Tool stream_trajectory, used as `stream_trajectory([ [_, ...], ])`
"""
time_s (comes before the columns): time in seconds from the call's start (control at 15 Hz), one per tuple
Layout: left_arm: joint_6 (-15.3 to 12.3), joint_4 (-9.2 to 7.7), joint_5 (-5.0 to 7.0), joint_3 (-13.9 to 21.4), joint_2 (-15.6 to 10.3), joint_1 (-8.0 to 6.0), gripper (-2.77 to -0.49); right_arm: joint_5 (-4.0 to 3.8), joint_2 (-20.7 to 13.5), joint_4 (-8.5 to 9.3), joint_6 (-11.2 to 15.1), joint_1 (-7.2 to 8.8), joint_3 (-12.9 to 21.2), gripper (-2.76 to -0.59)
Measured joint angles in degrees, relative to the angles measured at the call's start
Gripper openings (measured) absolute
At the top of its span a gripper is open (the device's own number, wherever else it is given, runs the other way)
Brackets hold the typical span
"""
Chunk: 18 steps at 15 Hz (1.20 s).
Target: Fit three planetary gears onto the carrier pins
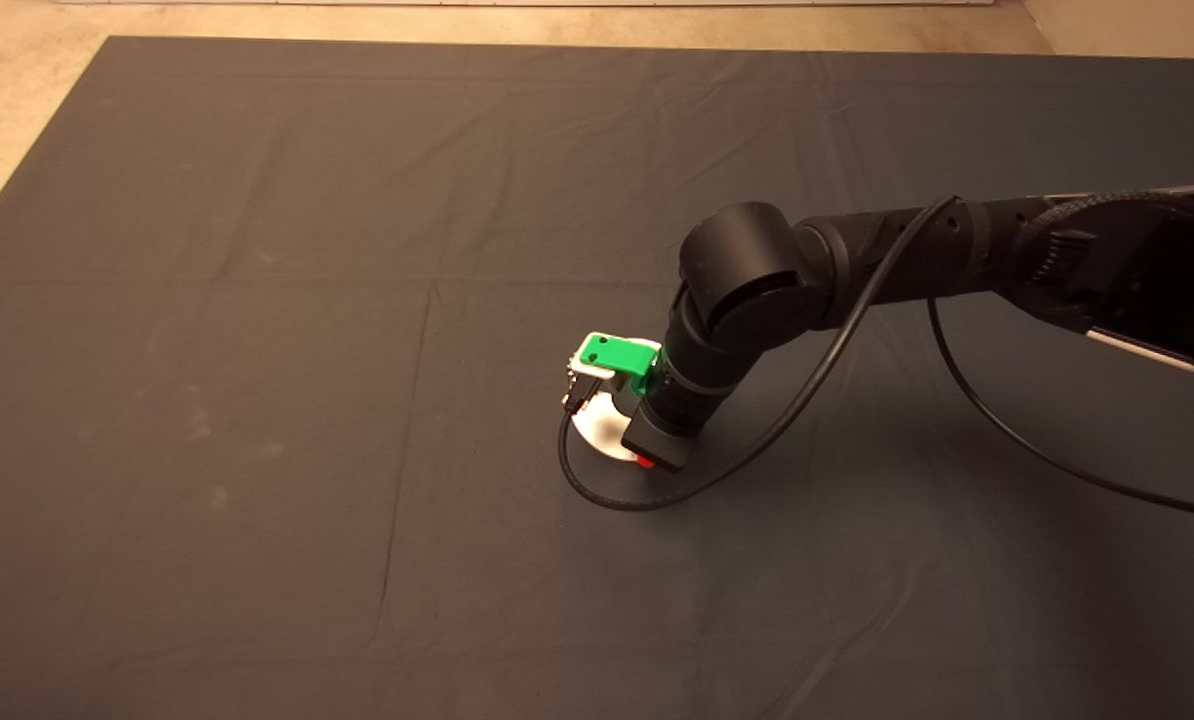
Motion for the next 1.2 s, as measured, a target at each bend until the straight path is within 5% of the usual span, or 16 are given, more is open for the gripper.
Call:
stream_trajectory([
  [1.07,0.4,-0.01,0.00,0.0,-0.6,-0.01,-1.80,-0.04,0.1,-2.24,0.3,-0.01,-0.4,-2.31],
  [1.2,0.4,0.01,0.00,0.0,-0.6,-0.02,-1.80,-0.49,0.4,-2.30,0.3,-0.01,-0.5,-2.31],
])
